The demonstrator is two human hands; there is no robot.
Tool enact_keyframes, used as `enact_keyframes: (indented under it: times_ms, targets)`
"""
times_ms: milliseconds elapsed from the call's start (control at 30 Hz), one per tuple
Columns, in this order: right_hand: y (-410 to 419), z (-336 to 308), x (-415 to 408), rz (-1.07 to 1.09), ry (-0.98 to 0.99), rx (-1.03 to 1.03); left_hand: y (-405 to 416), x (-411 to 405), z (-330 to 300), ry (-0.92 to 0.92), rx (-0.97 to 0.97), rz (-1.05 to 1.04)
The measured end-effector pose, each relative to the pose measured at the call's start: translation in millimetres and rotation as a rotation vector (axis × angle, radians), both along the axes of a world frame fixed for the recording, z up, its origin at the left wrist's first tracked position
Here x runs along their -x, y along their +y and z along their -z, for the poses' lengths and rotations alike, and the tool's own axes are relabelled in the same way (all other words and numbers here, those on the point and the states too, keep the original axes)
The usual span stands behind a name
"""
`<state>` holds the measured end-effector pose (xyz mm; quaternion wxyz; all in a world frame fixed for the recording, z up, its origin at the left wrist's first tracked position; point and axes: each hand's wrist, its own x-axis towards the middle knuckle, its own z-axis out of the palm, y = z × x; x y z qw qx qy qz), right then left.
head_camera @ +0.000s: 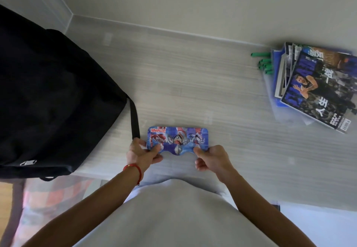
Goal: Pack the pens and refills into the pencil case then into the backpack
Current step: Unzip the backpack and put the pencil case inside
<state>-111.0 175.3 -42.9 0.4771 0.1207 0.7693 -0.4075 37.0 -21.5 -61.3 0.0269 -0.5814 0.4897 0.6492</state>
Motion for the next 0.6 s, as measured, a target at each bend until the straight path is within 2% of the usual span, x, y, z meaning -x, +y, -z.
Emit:
enact_keyframes:
  times_ms: [167, 367, 467, 600]
  targets:
    - [2, -4, 13, -0.136, -0.031, 0.002, -19, 2, -4, -0.055, -0.014, 0.178]
    - [5, -6, 14, -0.244, 0.036, -0.039, -16, 2, -6, -0.027, 0.013, 0.149]
    - [5, -9, 10, -0.229, 0.065, -0.067, -14, 0, -6, 0.024, 0.06, 0.189]
    - [1, -12, 1, -0.068, 0.098, -0.065, -22, -3, -12, 0.07, 0.11, 0.246]
